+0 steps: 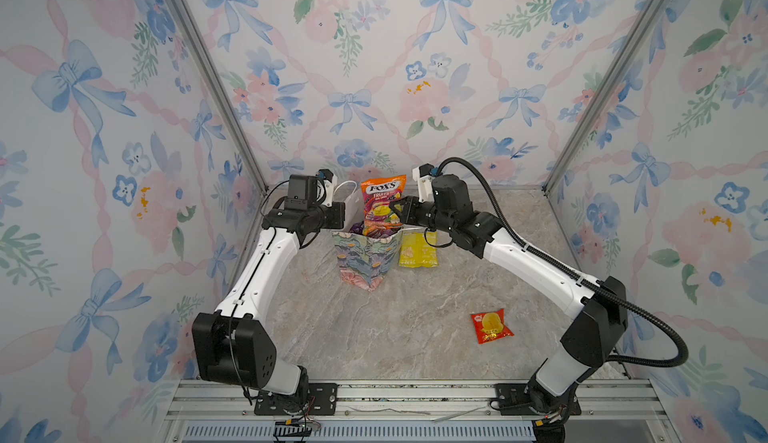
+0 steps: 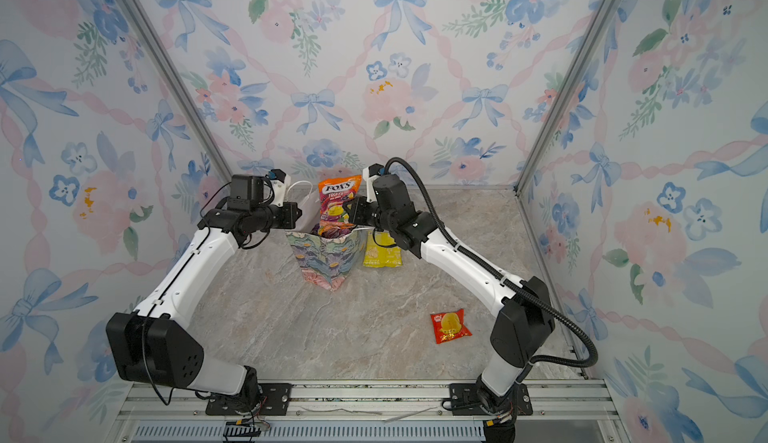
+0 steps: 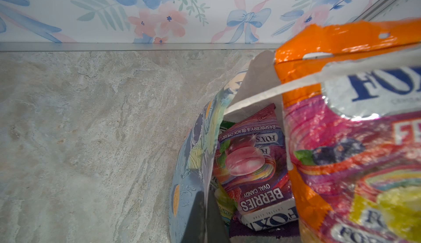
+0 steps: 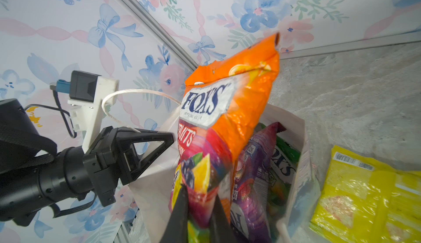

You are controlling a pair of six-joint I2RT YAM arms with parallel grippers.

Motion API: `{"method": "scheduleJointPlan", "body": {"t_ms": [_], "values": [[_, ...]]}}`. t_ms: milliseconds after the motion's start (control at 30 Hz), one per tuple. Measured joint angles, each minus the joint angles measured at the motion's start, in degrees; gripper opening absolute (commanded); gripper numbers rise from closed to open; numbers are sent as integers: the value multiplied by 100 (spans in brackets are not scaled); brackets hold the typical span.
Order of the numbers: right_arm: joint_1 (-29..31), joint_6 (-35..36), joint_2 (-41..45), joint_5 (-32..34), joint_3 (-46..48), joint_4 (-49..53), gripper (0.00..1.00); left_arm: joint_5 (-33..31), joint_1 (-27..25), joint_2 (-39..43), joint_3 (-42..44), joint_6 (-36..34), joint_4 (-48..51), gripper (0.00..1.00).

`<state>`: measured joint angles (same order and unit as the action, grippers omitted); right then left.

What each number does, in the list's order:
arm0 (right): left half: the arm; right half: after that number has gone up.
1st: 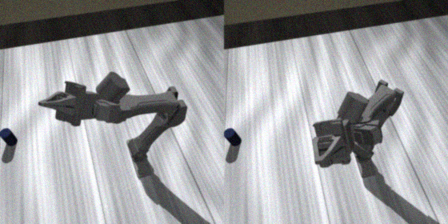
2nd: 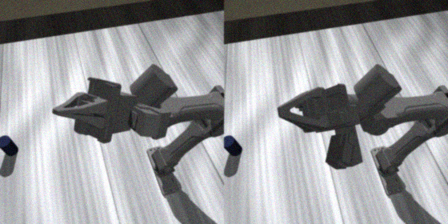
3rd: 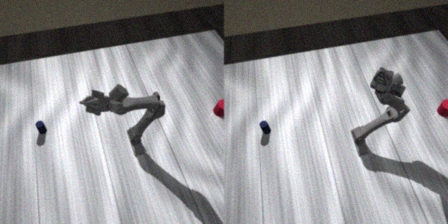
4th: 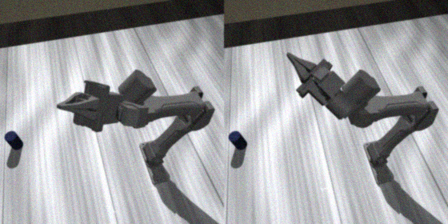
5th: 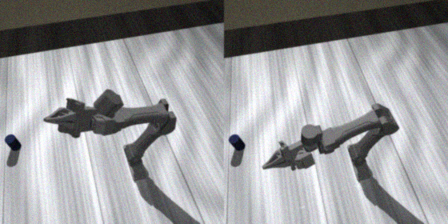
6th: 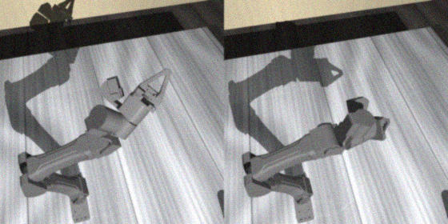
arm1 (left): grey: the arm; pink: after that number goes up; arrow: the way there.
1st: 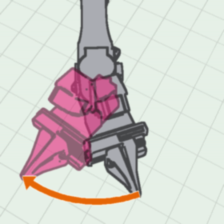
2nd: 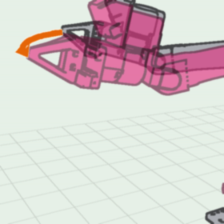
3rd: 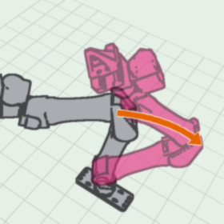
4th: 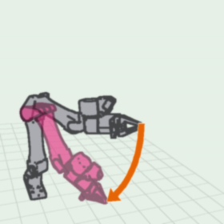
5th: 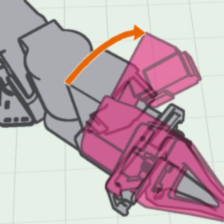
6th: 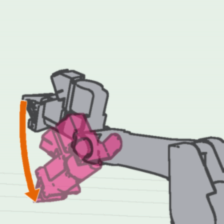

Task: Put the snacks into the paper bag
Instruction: 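Carry the orange packet with the right gripper over the bag opening, then lower the orange packet into the bag and open the right gripper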

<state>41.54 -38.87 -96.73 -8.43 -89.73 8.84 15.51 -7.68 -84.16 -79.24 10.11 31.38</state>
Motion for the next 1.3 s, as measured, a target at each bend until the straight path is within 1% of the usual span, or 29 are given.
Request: {"method": "scheduleJointPlan", "body": {"t_ms": [333,567,600,667,700,733,767,900,1100,1167,1300], "values": [[129,-262,0,13,372,-186,0,0,0,0,0,0,0,0],[177,-404,-2,-4,437,-251,1,0,0,0,0,0,0,0],[181,-426,-4,-17,437,-269,6,0,0,0,0,0,0,0],[188,-470,-26,-50,437,-306,25,0,0,0,0,0,0,0],[192,-490,-48,-61,437,-334,41,0,0,0,0,0,0,0],[192,-525,-76,-90,435,-365,54,-2,0,0,0,0,0,0],[197,-549,-96,-103,424,-382,62,-2,0,0,0,0,0,0],[214,-507,-120,-155,271,-404,82,0,0,0,0,0,0,0],[212,-197,-85,-61,26,-330,100,-2,0,0,0,0,0,0],[201,-96,-55,-37,-59,-260,98,-2,0,0,0,0,0,0],[129,103,20,-31,-245,-195,97,-2,0,0,0,0,0,0]]}}
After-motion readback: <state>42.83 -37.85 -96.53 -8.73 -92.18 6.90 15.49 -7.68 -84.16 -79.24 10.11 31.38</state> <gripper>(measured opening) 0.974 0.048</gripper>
